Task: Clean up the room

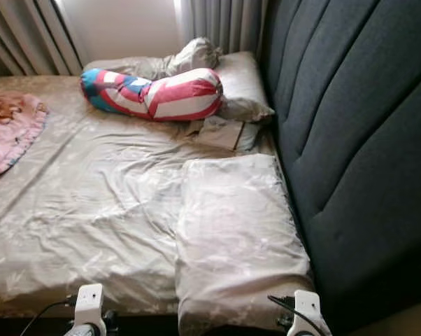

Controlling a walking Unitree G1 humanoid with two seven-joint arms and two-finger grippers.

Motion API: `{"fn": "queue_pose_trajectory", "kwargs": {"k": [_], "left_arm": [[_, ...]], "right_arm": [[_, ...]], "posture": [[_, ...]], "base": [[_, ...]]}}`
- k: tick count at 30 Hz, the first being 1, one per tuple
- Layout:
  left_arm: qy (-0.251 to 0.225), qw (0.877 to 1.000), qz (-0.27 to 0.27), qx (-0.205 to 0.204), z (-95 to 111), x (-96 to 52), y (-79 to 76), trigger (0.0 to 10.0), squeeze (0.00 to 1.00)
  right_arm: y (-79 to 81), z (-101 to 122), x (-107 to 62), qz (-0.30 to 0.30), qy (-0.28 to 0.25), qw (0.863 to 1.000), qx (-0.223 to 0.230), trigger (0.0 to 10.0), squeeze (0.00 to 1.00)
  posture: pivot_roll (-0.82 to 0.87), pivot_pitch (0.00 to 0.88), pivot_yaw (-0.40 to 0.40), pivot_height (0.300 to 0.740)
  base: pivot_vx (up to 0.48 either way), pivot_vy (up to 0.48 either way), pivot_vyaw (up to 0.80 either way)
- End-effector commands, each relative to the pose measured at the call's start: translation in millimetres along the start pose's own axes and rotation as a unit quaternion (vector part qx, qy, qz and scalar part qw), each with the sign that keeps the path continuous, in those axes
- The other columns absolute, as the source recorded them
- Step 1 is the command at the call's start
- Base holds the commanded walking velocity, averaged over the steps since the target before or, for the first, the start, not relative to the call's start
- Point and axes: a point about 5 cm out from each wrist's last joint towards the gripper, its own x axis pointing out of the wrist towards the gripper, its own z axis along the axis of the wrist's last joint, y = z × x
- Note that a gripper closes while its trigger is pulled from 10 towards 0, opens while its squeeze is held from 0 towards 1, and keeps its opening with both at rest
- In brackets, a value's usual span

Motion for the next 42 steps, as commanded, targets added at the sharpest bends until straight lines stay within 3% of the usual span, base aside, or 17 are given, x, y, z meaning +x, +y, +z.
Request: {"fn": "queue_pose_trajectory", "kwargs": {"k": [1,8,9,17,23,24,25,26,37,42], "left_arm": [[0.012,1.000,-0.001,0.020,-4.7,-0.8,2.8,10.0,0.00],[0.014,1.000,-0.004,0.021,-5.4,-0.8,-0.1,10.0,0.00],[0.015,1.000,-0.004,0.022,-5.8,-0.8,-1.2,10.0,0.00],[0.025,0.999,-0.003,0.023,-11.7,-1.8,-2.4,10.0,0.00],[0.031,0.999,-0.002,0.023,-15.7,-2.7,-1.8,10.0,0.00],[0.031,0.999,-0.003,0.024,-15.9,-2.8,-1.7,10.0,0.00],[0.031,0.999,-0.003,0.024,-16.1,-2.8,-1.8,10.0,0.00],[0.032,0.999,-0.004,0.024,-16.6,-2.9,-2.0,10.0,0.00],[0.037,0.999,-0.006,0.024,-19.7,-3.5,-3.7,10.0,0.00],[0.039,0.999,-0.007,0.025,-21.0,-3.8,-4.7,10.0,0.00]], "right_arm": [[-2.5,-3.1,-0.9,0.000,0.005,1.000,-0.003,10.0,0.00],[-1.4,2.2,0.5,-0.001,0.002,1.000,-0.003,10.0,0.00],[1.5,5.3,1.6,0.001,-0.002,1.000,-0.003,10.0,1.00],[13.7,11.7,4.5,0.005,-0.004,1.000,-0.006,10.0,1.00],[7.4,9.1,3.4,0.000,-0.001,1.000,-0.009,10.0,1.00],[7.1,8.6,3.3,-0.001,0.000,1.000,-0.012,10.0,0.96],[6.7,8.3,3.2,-0.001,0.002,1.000,-0.018,10.0,0.42],[6.0,7.1,2.9,0.000,0.003,1.000,-0.020,10.0,0.00],[14.1,3.8,3.0,0.008,0.007,0.999,-0.032,10.0,0.00],[19.9,3.3,3.3,0.017,0.007,0.999,-0.048,10.0,0.00]], "posture": [[-0.14,0.065,-0.018,0.740],[-0.14,0.065,-0.019,0.740],[-0.14,0.064,-0.020,0.740],[-0.14,0.062,-0.020,0.740],[-0.15,0.061,-0.020,0.740],[-0.15,0.061,-0.020,0.740],[-0.15,0.061,-0.020,0.740],[-0.15,0.056,-0.019,0.740],[-0.15,0.045,-0.020,0.740],[-0.15,0.043,-0.021,0.740]], "base": [[0.000,0.000,0.00],[0.000,0.000,0.00],[0.000,0.000,0.00],[0.000,0.000,0.00],[0.000,0.000,0.00],[0.000,0.000,0.00],[0.000,0.000,0.00],[0.000,0.000,0.00],[0.000,0.207,0.00],[0.000,0.259,0.69]]}}
